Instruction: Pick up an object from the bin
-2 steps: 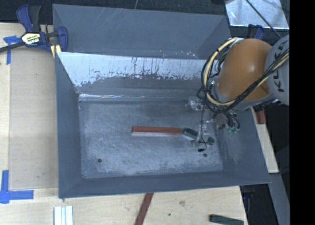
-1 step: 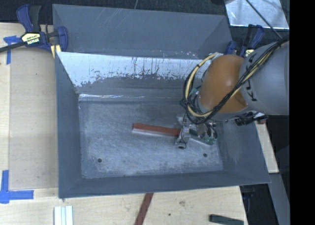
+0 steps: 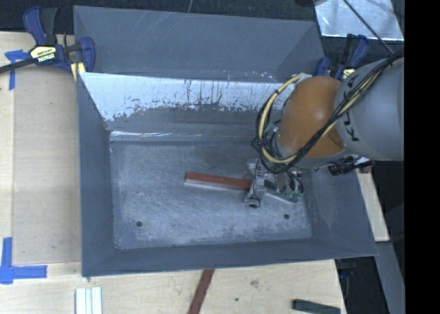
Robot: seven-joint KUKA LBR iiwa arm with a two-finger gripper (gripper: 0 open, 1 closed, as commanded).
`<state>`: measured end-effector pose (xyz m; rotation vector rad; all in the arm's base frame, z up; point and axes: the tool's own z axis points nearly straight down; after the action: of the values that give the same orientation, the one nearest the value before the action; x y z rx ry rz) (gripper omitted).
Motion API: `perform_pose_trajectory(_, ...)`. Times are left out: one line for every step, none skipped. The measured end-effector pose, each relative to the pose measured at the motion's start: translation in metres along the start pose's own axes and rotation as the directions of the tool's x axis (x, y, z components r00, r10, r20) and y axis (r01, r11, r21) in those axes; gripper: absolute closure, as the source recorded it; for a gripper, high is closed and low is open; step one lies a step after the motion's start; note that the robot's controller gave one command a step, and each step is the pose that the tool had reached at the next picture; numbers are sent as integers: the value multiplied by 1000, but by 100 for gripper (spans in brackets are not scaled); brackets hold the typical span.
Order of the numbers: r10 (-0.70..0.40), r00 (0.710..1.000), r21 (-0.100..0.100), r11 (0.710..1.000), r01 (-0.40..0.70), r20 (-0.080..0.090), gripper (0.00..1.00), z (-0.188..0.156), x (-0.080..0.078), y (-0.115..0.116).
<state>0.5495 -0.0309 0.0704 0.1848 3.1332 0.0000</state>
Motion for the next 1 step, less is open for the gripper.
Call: perform_pose_trajectory(-8, 1000, 0, 1000, 8, -6, 100, -6, 2, -2)
